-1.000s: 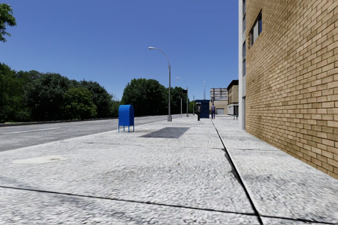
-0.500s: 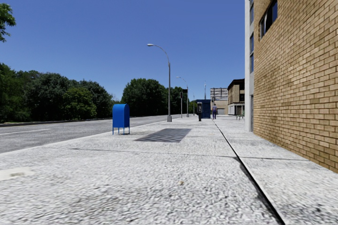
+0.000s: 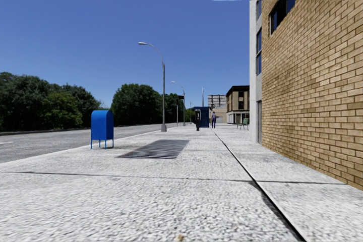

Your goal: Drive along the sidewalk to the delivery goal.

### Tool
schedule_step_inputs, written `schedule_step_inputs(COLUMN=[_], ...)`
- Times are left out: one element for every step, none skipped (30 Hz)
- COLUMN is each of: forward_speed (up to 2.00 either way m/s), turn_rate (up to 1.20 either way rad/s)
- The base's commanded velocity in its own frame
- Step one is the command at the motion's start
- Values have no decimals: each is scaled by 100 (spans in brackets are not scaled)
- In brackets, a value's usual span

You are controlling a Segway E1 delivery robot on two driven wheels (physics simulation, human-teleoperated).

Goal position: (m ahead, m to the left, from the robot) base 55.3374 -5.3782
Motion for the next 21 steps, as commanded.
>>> schedule_step_inputs(forward_speed=[148,148,148,148,148,148,148,148,148,148,148,148,148,148,148,148,148,148,148,148,148], turn_rate=[-11,-1,0,0,0,0,0,0,0,0,0,0,0,0,0,0,0,0,0,0,0])
